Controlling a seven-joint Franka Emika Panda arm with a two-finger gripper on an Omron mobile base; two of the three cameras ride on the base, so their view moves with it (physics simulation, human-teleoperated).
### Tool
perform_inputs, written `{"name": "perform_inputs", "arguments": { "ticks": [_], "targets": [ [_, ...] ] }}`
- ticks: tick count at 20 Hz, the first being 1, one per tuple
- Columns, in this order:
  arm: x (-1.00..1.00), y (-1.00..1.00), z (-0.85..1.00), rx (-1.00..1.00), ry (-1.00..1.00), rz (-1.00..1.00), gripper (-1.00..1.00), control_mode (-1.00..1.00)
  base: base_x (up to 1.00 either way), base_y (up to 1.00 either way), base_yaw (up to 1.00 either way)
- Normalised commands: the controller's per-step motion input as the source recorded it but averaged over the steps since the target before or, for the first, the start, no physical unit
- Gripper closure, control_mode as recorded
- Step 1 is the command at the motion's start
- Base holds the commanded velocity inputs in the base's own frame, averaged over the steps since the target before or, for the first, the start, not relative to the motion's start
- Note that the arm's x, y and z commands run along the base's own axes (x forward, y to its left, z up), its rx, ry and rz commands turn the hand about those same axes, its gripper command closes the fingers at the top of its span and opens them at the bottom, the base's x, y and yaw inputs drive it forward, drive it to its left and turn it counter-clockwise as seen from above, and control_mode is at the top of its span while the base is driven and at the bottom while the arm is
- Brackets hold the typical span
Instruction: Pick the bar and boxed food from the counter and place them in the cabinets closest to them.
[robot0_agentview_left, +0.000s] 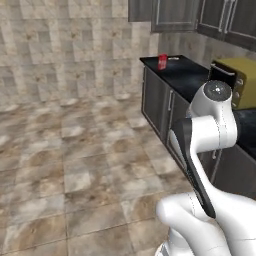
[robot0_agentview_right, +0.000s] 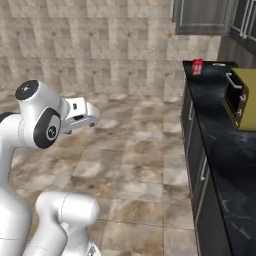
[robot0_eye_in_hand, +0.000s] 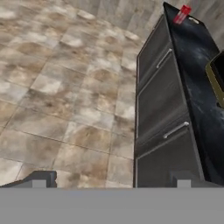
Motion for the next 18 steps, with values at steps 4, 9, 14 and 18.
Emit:
{"name": "perform_inputs", "arguments": {
  "ticks": [4,9,14,18],
  "targets": [
    [0.0,0.0,0.0,0.0,0.0,0.0,-1.0,1.0,0.83,0.0,-0.01],
    [0.0,0.0,0.0,0.0,0.0,0.0,-1.0,1.0,0.84,0.0,-0.01],
    [0.0,0.0,0.0,0.0,0.0,0.0,-1.0,1.0,0.85,0.0,-0.01],
    [0.0,0.0,0.0,0.0,0.0,0.0,-1.0,1.0,0.87,0.0,-0.02]
  ]
}}
